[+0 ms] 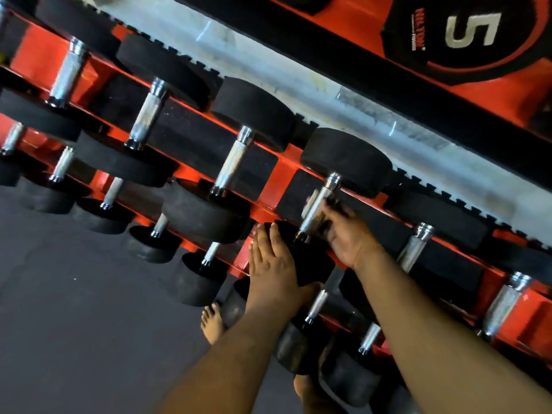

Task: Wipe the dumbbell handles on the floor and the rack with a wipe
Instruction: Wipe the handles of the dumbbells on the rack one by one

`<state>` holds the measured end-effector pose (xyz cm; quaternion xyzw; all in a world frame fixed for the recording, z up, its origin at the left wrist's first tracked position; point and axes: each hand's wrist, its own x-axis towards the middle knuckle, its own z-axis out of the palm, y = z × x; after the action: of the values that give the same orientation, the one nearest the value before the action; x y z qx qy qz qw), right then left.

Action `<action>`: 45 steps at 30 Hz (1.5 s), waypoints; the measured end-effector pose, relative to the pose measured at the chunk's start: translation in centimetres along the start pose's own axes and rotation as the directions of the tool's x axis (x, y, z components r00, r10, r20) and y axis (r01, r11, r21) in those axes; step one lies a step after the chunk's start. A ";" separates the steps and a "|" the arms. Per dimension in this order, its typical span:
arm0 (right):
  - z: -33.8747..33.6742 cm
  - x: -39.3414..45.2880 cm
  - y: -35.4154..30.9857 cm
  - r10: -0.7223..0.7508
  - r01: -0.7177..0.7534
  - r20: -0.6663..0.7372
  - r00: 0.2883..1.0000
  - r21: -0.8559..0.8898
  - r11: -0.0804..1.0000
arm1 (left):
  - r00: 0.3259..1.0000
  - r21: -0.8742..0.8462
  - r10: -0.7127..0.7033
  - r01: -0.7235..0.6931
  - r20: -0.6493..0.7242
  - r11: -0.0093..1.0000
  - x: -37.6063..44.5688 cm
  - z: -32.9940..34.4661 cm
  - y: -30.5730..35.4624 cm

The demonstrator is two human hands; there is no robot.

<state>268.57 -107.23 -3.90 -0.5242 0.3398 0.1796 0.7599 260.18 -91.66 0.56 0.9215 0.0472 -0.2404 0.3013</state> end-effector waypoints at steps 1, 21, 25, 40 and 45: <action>-0.1 -0.8 0.9 0.051 -0.055 -0.034 0.998 -0.130 0.990 | 1.000 -0.001 0.000 0.000 -0.003 1.000 0.0 0.0 0.0; 17.5 2.7 -1.7 -0.146 0.584 0.815 0.560 -0.514 -0.628 | 0.979 0.095 -0.068 0.087 -0.192 0.992 6.2 -12.7 -9.8; 16.4 5.3 -1.9 -0.030 0.541 0.843 0.537 -0.371 -0.755 | 0.987 0.055 -0.109 0.116 -0.121 0.992 7.2 -13.0 -9.6; 15.4 4.4 0.5 -0.039 0.455 0.850 0.525 -0.320 -0.831 | 0.990 0.015 -0.119 0.118 0.082 0.993 7.5 -14.6 -9.6; 15.7 5.2 -2.3 -0.158 0.371 0.806 0.571 -0.425 -0.826 | 0.987 0.045 -0.135 0.131 0.089 0.990 7.4 -14.6 -9.4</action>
<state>278.89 -94.16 -2.57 -0.9324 -0.3415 0.0214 -0.1162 270.56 -75.97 2.32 0.9099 0.0898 -0.3031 0.2686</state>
